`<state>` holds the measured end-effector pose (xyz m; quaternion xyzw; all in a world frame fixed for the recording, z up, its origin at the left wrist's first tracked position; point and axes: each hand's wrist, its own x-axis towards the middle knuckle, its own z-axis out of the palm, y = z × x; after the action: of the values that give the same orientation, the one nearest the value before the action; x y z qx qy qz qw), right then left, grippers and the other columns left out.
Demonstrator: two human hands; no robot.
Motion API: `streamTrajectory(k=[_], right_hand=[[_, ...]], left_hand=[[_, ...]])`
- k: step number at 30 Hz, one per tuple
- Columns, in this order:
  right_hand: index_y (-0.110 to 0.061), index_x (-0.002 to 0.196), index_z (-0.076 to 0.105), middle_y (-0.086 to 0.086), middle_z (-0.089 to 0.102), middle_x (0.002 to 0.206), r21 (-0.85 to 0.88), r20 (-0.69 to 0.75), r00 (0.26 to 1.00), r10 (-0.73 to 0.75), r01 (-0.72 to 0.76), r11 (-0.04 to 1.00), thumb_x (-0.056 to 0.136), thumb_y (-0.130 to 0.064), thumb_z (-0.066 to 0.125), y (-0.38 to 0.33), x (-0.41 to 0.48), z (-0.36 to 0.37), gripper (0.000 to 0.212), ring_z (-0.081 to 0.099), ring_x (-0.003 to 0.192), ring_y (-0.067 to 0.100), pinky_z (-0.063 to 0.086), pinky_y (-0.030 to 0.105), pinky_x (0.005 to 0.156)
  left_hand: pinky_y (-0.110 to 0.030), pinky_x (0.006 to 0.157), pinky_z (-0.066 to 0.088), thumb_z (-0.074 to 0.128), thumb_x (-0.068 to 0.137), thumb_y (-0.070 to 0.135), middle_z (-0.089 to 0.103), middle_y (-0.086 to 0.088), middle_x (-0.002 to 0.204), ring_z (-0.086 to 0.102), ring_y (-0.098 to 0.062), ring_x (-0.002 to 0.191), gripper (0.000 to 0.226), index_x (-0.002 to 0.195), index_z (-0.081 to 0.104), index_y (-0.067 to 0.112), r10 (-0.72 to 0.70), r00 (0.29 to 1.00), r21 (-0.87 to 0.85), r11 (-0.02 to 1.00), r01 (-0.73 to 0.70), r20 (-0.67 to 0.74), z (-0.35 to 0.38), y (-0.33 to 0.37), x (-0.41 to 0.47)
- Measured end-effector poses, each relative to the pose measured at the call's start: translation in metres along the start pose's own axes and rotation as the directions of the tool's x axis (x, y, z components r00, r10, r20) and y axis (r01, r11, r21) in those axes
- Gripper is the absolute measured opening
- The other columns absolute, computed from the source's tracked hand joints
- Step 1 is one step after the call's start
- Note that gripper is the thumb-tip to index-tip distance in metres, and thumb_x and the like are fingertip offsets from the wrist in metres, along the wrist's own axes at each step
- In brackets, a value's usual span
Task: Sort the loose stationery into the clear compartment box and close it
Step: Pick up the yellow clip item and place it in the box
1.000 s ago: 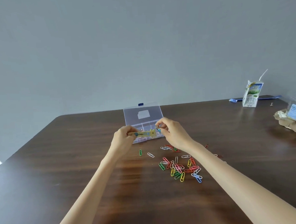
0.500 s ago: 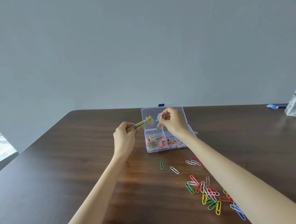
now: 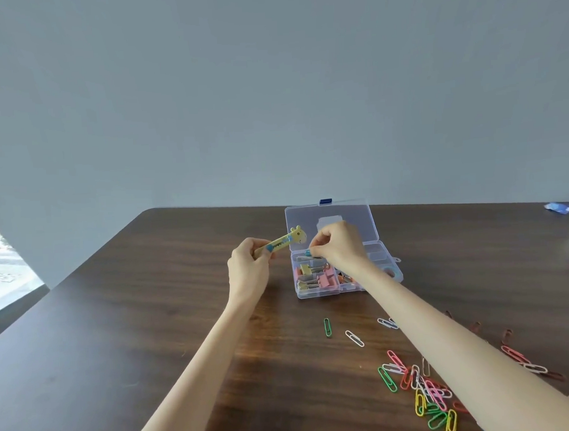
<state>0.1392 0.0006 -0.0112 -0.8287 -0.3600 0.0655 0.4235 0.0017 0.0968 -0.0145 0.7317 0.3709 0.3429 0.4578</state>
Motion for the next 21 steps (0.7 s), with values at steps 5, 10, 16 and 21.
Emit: streamTrajectory(k=[5, 10, 16, 21], right_hand=[[-0.009, 0.097, 0.067, 0.006, 0.068, 0.095, 0.055, 0.013, 0.999, -0.042, 0.041, 0.998, 0.077, -0.004, 0.073, 0.003, -0.001, -0.009, 0.021, 0.062, 0.083, 0.018, 0.048, 0.025, 0.07], [-0.006, 0.102, 0.065, 0.004, 0.066, 0.094, 0.186, -0.012, 0.998, -0.063, 0.064, 0.981, 0.084, -0.003, 0.066, 0.011, -0.005, -0.027, 0.019, 0.062, 0.083, 0.016, 0.048, 0.016, 0.065], [-0.006, 0.096, 0.07, 0.01, 0.071, 0.093, 0.154, -0.113, 0.993, -0.029, 0.046, 0.987, 0.09, -0.01, 0.061, 0.039, -0.004, -0.059, 0.011, 0.067, 0.083, 0.02, 0.054, 0.028, 0.072], [-0.007, 0.093, 0.071, 0.008, 0.07, 0.094, 0.083, -0.13, 0.991, 0.032, -0.021, 0.996, 0.09, -0.009, 0.06, 0.061, -0.003, -0.079, 0.012, 0.063, 0.089, 0.02, 0.051, 0.03, 0.074]], left_hand=[[-0.026, 0.063, 0.046, 0.053, 0.091, 0.006, 0.072, 0.0, 0.082, 0.066, -0.025, 0.083, 0.018, 0.096, 0.068, 0.015, 0.007, 0.999, -0.012, 1.0, -0.007, 0.034, 0.008, 0.007, -0.005], [-0.03, 0.064, 0.049, 0.054, 0.092, 0.01, 0.073, 0.002, 0.081, 0.064, -0.021, 0.076, 0.015, 0.093, 0.069, 0.015, 0.033, 0.997, 0.001, 0.999, -0.033, 0.076, 0.024, 0.017, -0.008], [-0.025, 0.054, 0.041, 0.059, 0.09, 0.012, 0.065, -0.001, 0.081, 0.049, -0.013, 0.058, 0.013, 0.097, 0.071, 0.014, 0.093, 0.972, 0.105, 0.988, -0.117, 0.215, 0.056, 0.031, -0.004], [-0.033, 0.061, 0.047, 0.063, 0.09, 0.015, 0.067, -0.003, 0.085, 0.051, -0.017, 0.059, 0.014, 0.098, 0.074, 0.014, 0.134, 0.95, 0.173, 0.967, -0.187, 0.281, 0.086, 0.036, 0.002]])
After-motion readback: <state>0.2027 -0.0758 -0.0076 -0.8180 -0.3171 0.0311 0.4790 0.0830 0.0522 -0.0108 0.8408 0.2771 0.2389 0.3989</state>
